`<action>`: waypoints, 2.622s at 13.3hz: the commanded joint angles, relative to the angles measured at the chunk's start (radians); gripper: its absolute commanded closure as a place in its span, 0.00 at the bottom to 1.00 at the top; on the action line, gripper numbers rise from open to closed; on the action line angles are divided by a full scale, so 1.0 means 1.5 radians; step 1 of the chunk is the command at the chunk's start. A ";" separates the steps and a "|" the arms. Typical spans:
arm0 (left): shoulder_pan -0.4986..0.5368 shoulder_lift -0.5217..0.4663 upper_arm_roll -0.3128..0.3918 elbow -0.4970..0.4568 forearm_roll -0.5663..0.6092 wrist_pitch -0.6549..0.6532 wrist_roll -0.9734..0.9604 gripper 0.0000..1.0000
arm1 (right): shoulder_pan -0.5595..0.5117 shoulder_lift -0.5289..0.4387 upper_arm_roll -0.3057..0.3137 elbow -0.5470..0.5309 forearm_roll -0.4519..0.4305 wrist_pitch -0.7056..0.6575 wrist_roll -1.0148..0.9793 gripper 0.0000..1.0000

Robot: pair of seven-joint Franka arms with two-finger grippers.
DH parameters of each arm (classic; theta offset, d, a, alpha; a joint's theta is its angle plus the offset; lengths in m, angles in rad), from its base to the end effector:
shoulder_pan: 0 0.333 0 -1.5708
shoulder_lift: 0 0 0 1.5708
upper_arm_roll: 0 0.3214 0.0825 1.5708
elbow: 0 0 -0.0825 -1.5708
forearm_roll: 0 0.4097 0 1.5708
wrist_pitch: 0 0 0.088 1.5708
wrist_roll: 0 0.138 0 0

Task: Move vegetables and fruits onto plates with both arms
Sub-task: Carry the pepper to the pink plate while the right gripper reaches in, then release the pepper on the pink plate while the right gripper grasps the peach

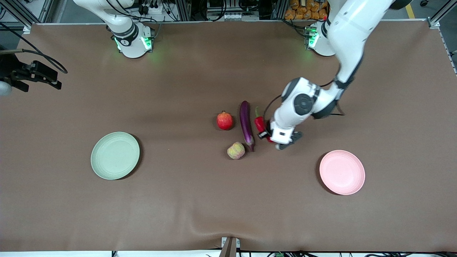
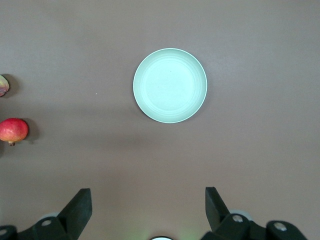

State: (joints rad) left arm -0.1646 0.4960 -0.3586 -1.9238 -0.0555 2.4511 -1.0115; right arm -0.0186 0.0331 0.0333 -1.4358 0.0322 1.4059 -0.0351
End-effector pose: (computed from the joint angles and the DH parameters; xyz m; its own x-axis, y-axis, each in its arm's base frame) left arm 0.5689 -0.3236 0.2078 0.8360 0.5288 -0.1466 0.5471 -0.8234 0.1502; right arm 0.5713 0.0129 0.6321 0.9966 0.0551 -0.0616 0.0530 -0.9980 -0.0353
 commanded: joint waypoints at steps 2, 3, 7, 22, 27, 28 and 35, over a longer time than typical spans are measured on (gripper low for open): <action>0.135 -0.073 -0.002 0.010 0.008 -0.106 0.155 1.00 | -0.012 0.056 0.006 0.004 -0.001 0.032 -0.009 0.00; 0.180 -0.064 -0.002 0.015 0.008 -0.106 0.229 1.00 | -0.014 0.090 0.005 0.001 0.001 0.052 -0.009 0.00; 0.317 0.040 0.004 0.115 0.012 -0.105 0.434 1.00 | -0.024 0.131 0.007 0.004 0.011 0.058 -0.057 0.00; 0.361 0.156 0.002 0.243 -0.006 -0.144 0.479 0.00 | 0.258 0.443 0.013 0.099 0.065 0.510 0.615 0.00; 0.353 0.063 -0.052 0.240 -0.005 -0.292 0.465 0.00 | 0.332 0.558 0.022 0.201 0.090 0.574 0.831 0.00; 0.353 0.046 -0.069 0.240 -0.005 -0.328 0.432 0.00 | 0.346 0.576 0.024 0.219 0.108 0.583 0.850 0.00; 0.304 -0.011 -0.166 0.152 0.035 -0.382 0.188 0.00 | 0.399 0.628 0.025 0.225 0.135 0.592 0.924 0.00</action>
State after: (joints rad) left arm 0.2962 0.5076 -0.6093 -1.6251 -0.0347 1.8663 -0.6867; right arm 0.5751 0.9592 0.0709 -1.1370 0.2184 2.3445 1.3042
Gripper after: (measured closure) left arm 0.000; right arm 0.000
